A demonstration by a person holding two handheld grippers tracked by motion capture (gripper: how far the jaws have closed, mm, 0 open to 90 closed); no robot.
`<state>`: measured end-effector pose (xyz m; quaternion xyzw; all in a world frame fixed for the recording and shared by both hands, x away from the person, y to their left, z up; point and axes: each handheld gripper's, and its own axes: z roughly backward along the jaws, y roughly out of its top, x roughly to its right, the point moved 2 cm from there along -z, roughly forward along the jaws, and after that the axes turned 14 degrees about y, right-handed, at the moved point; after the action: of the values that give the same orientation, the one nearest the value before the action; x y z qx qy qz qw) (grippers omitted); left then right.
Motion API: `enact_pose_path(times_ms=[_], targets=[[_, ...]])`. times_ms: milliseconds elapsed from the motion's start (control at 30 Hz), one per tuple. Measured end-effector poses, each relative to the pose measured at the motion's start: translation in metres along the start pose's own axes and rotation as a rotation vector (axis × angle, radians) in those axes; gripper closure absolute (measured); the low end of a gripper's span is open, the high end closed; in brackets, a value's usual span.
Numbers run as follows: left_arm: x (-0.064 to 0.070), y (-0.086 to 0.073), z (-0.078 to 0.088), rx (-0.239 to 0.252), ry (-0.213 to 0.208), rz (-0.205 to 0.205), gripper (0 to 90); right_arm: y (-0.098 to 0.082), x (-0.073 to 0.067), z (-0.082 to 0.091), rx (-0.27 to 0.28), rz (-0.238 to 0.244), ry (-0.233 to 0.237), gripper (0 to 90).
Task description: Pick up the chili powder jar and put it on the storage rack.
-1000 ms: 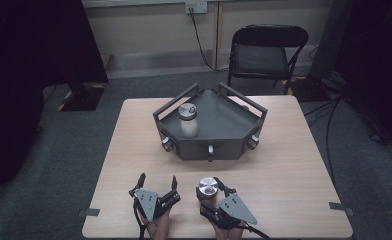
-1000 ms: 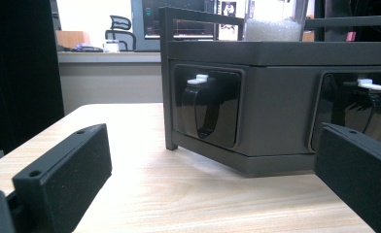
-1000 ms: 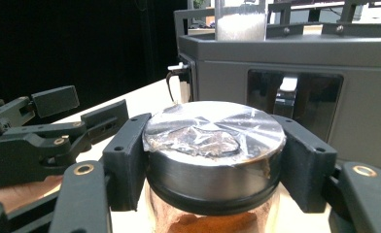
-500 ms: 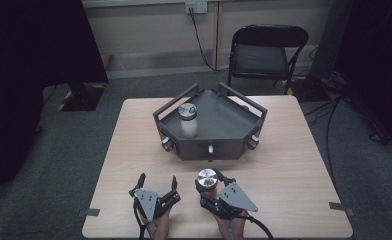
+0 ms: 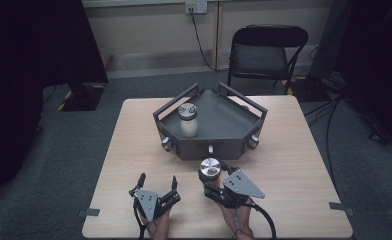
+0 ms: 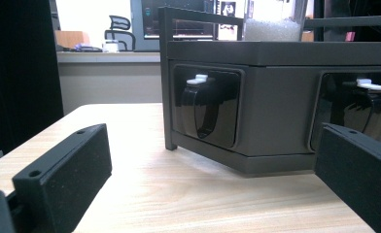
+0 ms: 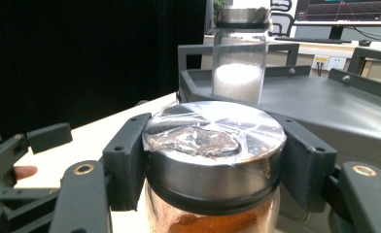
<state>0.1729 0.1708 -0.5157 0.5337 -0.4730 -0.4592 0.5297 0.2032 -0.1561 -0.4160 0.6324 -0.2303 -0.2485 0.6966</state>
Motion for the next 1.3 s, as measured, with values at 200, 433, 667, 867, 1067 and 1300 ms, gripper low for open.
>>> enact_pose_path(times_ms=[200,433,667,867,1067,1300], targets=[[0.0,0.0,0.0,0.0,0.0,0.0,0.2,0.012,0.011,0.002,0.005,0.007,0.005,35.0],[0.0,0.0,0.0,0.0,0.0,0.0,0.2,0.025,0.028,0.002,0.014,0.006,0.01,35.0],[0.0,0.0,0.0,-0.001,0.0,0.0,0.1,0.037,0.042,0.0,0.03,-0.009,0.001,35.1],[0.0,0.0,0.0,-0.001,0.0,0.0,0.1,0.05,0.048,-0.006,0.032,-0.017,-0.038,35.0],[0.0,0.0,0.0,-0.001,0.0,0.0,0.1,0.065,0.045,-0.012,0.051,-0.017,-0.099,35.1],[-0.001,0.0,0.0,0.0,-0.005,0.0,0.2,0.075,0.046,-0.027,0.07,0.002,-0.164,35.1]])
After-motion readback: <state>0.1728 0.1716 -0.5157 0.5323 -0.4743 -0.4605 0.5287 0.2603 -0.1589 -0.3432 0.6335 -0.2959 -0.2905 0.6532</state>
